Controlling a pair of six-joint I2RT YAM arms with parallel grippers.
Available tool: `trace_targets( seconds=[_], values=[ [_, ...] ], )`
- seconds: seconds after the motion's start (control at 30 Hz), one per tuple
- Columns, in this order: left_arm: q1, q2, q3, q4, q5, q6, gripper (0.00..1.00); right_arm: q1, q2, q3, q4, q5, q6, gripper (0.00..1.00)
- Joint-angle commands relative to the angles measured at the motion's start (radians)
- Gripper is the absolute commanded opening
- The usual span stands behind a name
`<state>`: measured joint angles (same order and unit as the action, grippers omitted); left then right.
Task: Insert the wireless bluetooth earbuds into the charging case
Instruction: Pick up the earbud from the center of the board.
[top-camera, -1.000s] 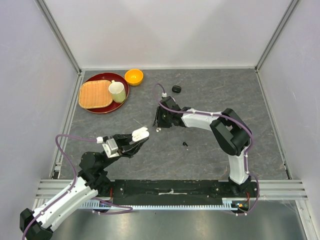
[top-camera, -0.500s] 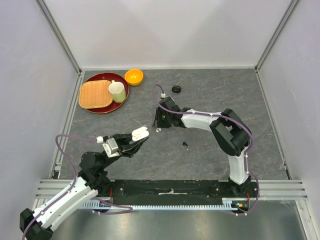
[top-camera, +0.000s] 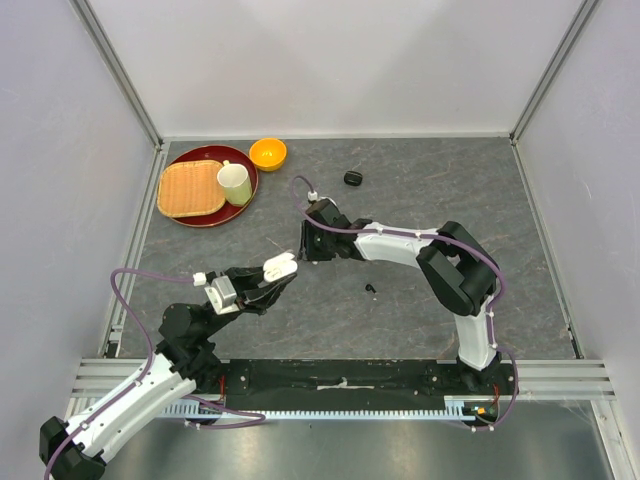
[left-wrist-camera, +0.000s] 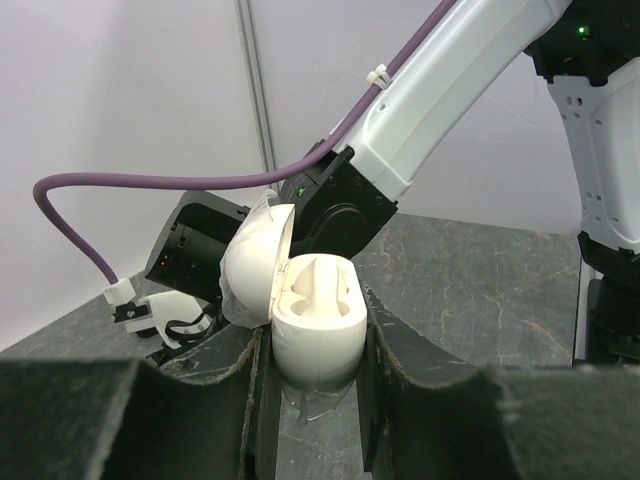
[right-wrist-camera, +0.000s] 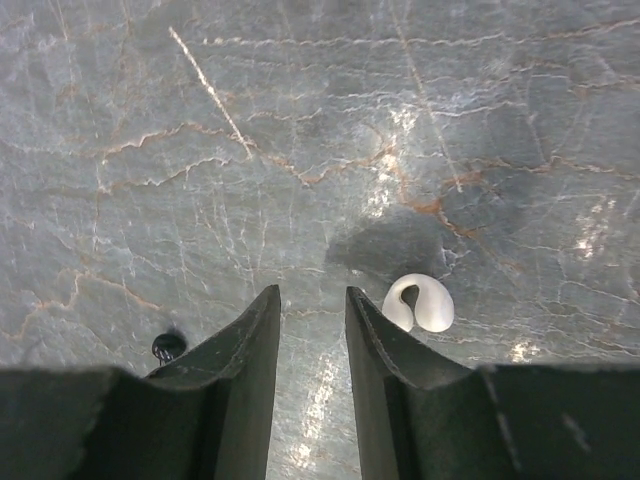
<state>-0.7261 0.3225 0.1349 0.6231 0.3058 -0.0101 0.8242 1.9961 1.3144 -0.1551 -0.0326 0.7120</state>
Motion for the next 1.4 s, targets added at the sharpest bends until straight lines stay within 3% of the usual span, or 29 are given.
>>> trace_targets(
  seconds=[0.0, 1.07, 1.37],
  values=[
    [-0.004, 0.0, -0.003, 0.021, -0.022, 0.038, 0.02, -0.002, -0.054, -0.004, 0.003, 0.097, 0.049, 0.39],
    [-0.003, -0.02, -0.006, -0.006, -0.045, 0.044, 0.02, -0.002, -0.095, -0.112, -0.024, 0.214, 0.106, 0.33],
    [-0.003, -0.016, -0.008, -0.006, -0.051, 0.042, 0.02, -0.002, -0.135, -0.155, -0.026, 0.243, 0.095, 0.28]
  ],
)
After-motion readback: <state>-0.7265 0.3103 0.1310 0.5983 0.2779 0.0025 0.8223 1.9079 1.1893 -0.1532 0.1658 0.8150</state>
